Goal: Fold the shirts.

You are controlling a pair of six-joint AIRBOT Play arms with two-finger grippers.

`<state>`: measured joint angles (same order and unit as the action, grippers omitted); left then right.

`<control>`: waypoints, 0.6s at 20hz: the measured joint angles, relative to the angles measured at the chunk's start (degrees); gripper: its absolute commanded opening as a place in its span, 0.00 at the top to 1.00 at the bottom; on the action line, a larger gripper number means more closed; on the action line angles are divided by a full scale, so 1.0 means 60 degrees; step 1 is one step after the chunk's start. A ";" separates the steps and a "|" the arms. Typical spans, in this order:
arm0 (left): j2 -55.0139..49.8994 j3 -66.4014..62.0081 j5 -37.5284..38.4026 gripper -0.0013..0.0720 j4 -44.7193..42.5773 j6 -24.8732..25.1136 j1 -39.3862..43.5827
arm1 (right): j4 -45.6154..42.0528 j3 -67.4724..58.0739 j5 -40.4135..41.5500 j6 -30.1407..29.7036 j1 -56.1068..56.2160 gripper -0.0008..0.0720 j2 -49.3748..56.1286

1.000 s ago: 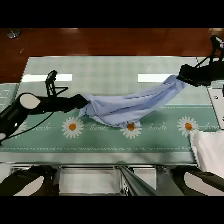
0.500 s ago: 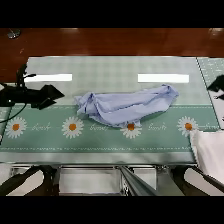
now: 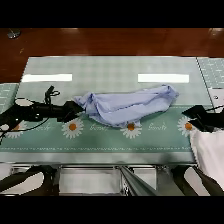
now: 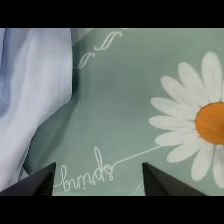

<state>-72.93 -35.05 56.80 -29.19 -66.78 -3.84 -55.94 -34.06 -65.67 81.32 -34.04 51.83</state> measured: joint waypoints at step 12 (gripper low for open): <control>-0.1271 -0.0991 -0.0732 0.95 0.1610 0.1337 0.1056 | 0.0506 0.0743 0.0510 0.0331 0.2889 0.14 -0.0127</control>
<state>-80.55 -40.99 52.40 -19.53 -58.76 2.50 -52.90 -29.61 -62.61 83.31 -16.71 51.07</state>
